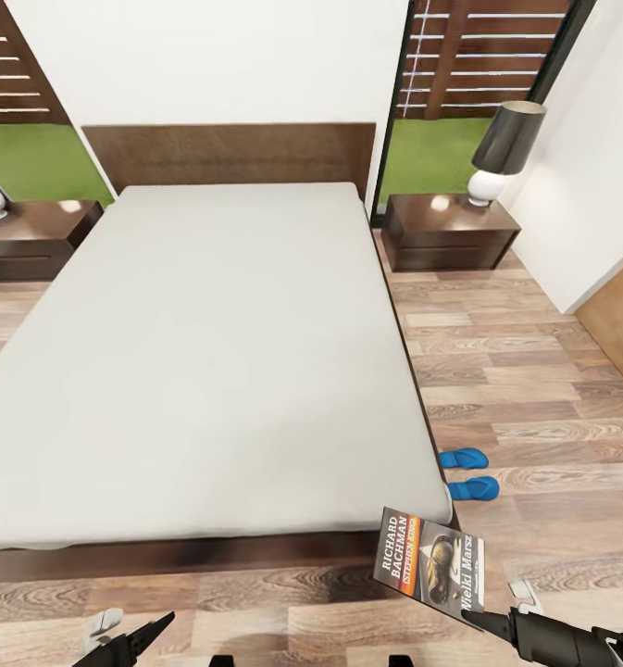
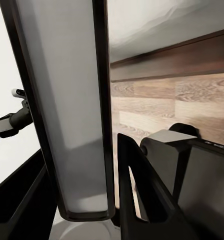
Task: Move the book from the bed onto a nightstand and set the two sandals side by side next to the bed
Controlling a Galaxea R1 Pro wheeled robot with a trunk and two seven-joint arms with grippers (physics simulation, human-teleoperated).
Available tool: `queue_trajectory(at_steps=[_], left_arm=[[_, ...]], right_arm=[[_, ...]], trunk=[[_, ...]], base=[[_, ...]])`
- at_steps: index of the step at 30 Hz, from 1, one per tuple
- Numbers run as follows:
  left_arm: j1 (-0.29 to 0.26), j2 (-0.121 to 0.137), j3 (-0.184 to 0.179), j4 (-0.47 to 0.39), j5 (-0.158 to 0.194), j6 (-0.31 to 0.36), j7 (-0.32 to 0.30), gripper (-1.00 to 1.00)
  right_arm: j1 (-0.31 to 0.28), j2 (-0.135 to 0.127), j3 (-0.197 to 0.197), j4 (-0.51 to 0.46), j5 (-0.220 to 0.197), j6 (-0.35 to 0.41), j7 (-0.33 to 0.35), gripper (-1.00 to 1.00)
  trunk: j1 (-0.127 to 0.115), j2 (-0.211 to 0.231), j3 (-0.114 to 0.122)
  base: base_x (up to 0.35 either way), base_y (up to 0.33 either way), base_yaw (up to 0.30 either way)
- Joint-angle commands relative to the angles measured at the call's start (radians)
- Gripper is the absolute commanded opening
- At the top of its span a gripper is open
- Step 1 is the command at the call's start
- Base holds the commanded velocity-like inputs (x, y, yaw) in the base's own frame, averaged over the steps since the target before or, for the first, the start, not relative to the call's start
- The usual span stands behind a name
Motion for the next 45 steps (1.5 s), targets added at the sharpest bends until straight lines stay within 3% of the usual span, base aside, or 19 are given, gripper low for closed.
queue_trajectory(at_steps=[1,26,45], left_arm=[[0.000,0.000,0.001,0.000,0.006,0.010,-0.004,1.00],[0.000,0.000,0.001,0.000,0.006,0.010,-0.004,1.00],[0.000,-0.013,0.001,0.002,0.006,0.001,0.000,1.00]], right_arm=[[0.000,0.000,-0.002,0.000,0.000,0.010,0.004,-1.00],[0.000,0.000,-0.002,0.000,0.000,0.010,-0.001,-1.00],[0.000,0.000,-0.002,0.000,0.000,0.011,-0.004,-1.00]], trunk=[[0.000,-0.001,0.001],[0.000,-0.001,0.009],[0.000,-0.001,-0.002]], base=[[0.000,0.000,0.000],[0.000,0.000,0.044],[0.000,0.000,0.253]])
